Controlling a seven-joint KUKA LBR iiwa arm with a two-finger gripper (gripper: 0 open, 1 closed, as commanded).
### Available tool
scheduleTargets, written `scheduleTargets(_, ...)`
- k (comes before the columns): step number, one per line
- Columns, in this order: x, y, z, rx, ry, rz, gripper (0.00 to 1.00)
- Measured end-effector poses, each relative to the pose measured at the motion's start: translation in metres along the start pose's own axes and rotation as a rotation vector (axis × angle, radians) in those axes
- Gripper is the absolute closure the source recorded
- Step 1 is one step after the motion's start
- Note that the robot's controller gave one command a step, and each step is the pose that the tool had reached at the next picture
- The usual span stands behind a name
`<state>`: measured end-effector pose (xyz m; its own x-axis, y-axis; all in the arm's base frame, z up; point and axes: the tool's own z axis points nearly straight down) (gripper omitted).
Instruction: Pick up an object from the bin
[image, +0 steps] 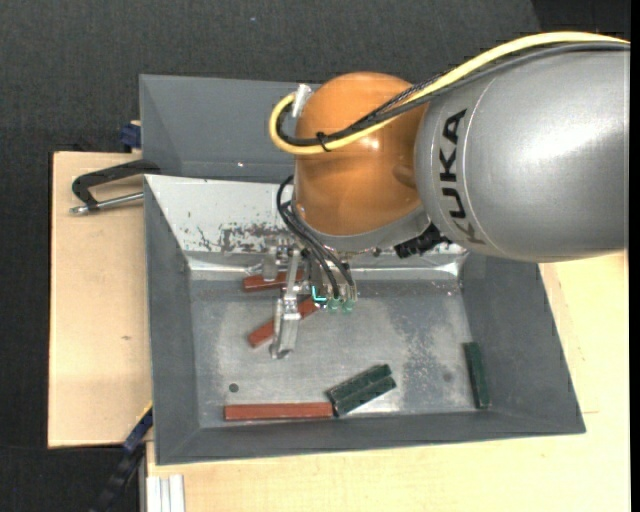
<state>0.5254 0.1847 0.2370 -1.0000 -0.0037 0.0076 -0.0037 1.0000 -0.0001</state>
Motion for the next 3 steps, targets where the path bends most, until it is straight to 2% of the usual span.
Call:
scheduleTargets(1, -0.002, -0.001, -0.005, -0.002, -0.009, 0.003, 0.0)
scheduleTargets(2, -0.034, -0.023, 0.029, -0.005, -0.017, -0.099, 0.0)
scheduleTargets(3, -0.052, -0.07, 0.078, 0.002, -0.005, -0.193, 0.0)
